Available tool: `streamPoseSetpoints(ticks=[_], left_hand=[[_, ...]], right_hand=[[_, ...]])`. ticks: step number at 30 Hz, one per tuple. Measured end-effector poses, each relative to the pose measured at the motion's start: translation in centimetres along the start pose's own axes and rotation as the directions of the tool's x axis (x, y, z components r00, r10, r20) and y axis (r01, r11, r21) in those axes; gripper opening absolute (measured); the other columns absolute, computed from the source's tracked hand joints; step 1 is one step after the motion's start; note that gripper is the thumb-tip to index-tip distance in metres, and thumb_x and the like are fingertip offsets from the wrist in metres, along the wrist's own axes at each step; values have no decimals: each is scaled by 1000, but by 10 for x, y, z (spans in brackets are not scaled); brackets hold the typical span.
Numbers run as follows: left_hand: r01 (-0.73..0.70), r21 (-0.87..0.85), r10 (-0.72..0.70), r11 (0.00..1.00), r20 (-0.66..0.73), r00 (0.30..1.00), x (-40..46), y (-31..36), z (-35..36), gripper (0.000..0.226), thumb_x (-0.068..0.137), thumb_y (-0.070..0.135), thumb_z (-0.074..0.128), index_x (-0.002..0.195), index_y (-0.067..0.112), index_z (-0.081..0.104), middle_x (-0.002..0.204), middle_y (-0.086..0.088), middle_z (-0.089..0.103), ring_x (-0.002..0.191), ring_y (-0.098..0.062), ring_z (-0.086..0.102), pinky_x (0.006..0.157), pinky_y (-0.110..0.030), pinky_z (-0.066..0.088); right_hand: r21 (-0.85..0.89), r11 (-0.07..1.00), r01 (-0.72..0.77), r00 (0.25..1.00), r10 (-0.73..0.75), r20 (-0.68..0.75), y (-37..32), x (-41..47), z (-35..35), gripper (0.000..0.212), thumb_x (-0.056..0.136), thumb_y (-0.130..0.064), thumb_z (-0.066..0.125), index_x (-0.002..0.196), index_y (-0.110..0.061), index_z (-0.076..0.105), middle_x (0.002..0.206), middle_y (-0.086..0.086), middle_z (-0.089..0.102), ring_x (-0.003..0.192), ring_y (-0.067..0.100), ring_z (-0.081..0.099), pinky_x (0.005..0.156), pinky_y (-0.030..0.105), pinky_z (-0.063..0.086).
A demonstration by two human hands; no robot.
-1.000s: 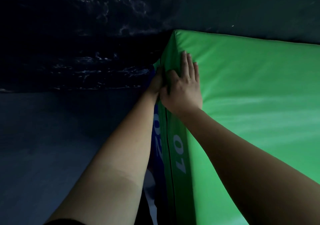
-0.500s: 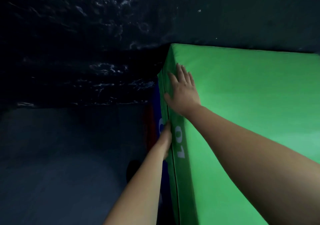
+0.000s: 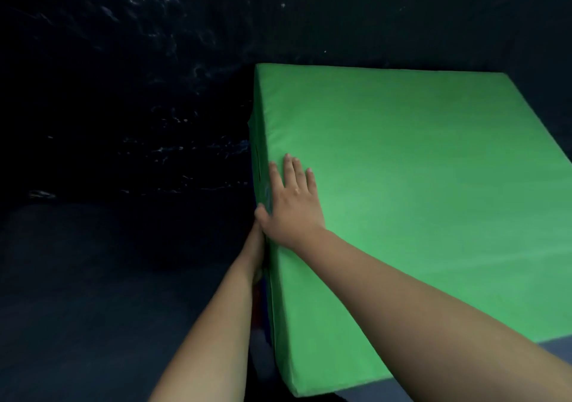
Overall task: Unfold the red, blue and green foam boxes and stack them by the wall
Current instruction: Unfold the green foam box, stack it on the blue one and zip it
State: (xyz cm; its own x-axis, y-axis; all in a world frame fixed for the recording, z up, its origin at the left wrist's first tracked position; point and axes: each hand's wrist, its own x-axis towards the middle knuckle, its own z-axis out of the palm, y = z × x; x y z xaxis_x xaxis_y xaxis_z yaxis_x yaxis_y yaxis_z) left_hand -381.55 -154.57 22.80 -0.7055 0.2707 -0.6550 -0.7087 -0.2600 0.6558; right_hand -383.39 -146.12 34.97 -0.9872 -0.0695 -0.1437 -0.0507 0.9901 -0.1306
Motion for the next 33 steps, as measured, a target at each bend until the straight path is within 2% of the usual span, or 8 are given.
streamPoseSetpoints(ticks=[5, 12, 17, 22, 25, 28, 30, 33], left_hand=[[106, -27, -106, 994, 15, 994, -18, -19, 6, 68, 101, 66, 28, 135, 20, 64, 119, -13, 74, 116, -29, 67, 90, -40, 52], [49, -117, -50, 992, -9, 999, -18, -24, 14, 48, 105, 51, 35, 108, 17, 68, 84, -10, 75, 76, -20, 73, 62, -28, 56], [-15, -29, 14, 999, -27, 1000, -34, -6, 25, 56, 106, 50, 31, 140, 16, 58, 125, -18, 69, 115, -31, 66, 92, -41, 54], [65, 184, -16, 981, -256, 967, -83, 18, 42, 57, 105, 59, 28, 115, 20, 68, 107, -4, 75, 99, -24, 70, 89, -35, 53], [37, 403, 119, 914, -355, 927, -112, 37, 52, 35, 107, 38, 41, 96, 15, 66, 99, -2, 69, 92, -23, 64, 81, -31, 44], [-4, 597, 316, 802, -418, 852, -138, 53, 66, 19, 99, 30, 60, 96, 14, 70, 105, -6, 72, 93, -25, 67, 82, -34, 54], [-32, 722, 428, 691, -373, 823, -150, 64, 74, 20, 94, 32, 68, 86, 14, 71, 93, -4, 74, 89, -27, 69, 81, -39, 57], [-89, 830, 461, 550, -213, 861, -165, 78, 97, 33, 86, 38, 77, 70, 12, 67, 76, -4, 73, 78, -26, 68, 76, -38, 55]], right_hand=[[31, 998, -49, 997, 51, -50, 6, -39, 8, 82, 90, -50, 44, 160, -13, 21, 167, 21, 10, 155, 35, 6, 124, 54, 5], [70, 997, -35, 997, 39, -66, 5, -32, 11, 85, 84, -50, 45, 157, -11, 29, 165, 22, 16, 154, 37, 10, 124, 55, 5], [103, 994, 33, 997, -41, 68, 24, -31, 3, 87, 91, -57, 42, 161, -14, 16, 168, 19, 3, 156, 32, -2, 126, 50, -2], [67, 997, -29, 984, 17, 179, 68, -70, -25, 79, 100, -57, 32, 162, -12, 10, 169, 16, 0, 157, 28, -2, 126, 47, 1], [28, 991, -130, 957, 119, 263, 99, -101, -44, 77, 101, -56, 33, 161, -13, 13, 169, 17, 1, 156, 31, -1, 126, 48, 1], [-20, 977, -212, 921, 207, 331, 129, -135, -70, 76, 101, -55, 35, 161, -13, 14, 169, 17, 3, 156, 32, 2, 126, 50, 2], [-48, 967, -251, 897, 251, 365, 143, -152, -84, 75, 100, -54, 36, 160, -13, 17, 168, 17, 8, 156, 33, 6, 126, 51, 5], [-40, 938, -343, 864, 332, 379, 163, -180, -102, 70, 99, -52, 40, 156, -13, 28, 163, 18, 26, 151, 34, 23, 124, 50, 16]])
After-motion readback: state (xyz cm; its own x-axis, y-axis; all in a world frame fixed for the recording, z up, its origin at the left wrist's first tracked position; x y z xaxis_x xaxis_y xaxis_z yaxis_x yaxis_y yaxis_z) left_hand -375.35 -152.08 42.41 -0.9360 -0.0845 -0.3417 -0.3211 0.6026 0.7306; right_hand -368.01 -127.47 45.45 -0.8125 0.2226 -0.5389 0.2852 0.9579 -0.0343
